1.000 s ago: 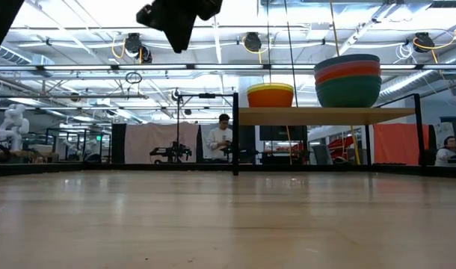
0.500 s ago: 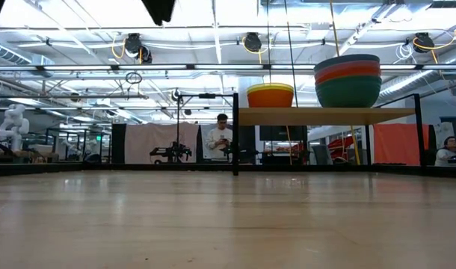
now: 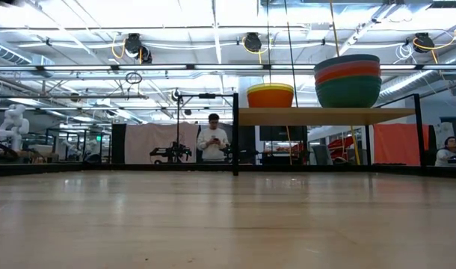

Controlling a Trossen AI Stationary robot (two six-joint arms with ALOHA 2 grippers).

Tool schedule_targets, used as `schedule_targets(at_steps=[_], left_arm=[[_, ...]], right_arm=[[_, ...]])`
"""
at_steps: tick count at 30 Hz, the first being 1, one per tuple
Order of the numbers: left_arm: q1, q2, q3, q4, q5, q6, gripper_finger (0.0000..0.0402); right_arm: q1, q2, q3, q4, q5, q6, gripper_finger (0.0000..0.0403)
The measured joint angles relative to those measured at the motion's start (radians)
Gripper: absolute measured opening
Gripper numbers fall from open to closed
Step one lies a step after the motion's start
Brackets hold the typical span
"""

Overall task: Place and stack bowls onto a shelf
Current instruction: Stack the violet bowl inside the yellow bowl on the shelf

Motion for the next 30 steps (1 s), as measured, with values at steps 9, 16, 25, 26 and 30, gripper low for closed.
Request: schedule_targets(at_steps=[9,16,25,26,30], left_arm=[[-0.221,-0.079,-0.136,0.059,0.183,-0.461,0.0067],[-0.271,-0.076,-0.284,0.297,0.185,-0.461,0.0067],[-0.316,-0.076,-0.465,0.594,0.216,-0.469,0.0067],[-0.324,-0.076,-0.471,0.591,0.235,-0.471,0.0067],[-0.355,-0.076,-0.482,0.604,0.290,-0.487,0.0067]], right_arm=[[0.000,0.000,0.000,0.022,0.000,0.036,0.0000],[0.000,0.000,0.000,0.070,-0.001,0.032,0.0000],[0.000,0.000,0.000,0.101,-0.001,0.030,0.0000],[0.000,0.000,0.000,0.100,-0.001,0.030,0.0000],[0.000,0.004,0.000,0.103,0.000,0.034,0.0000]])
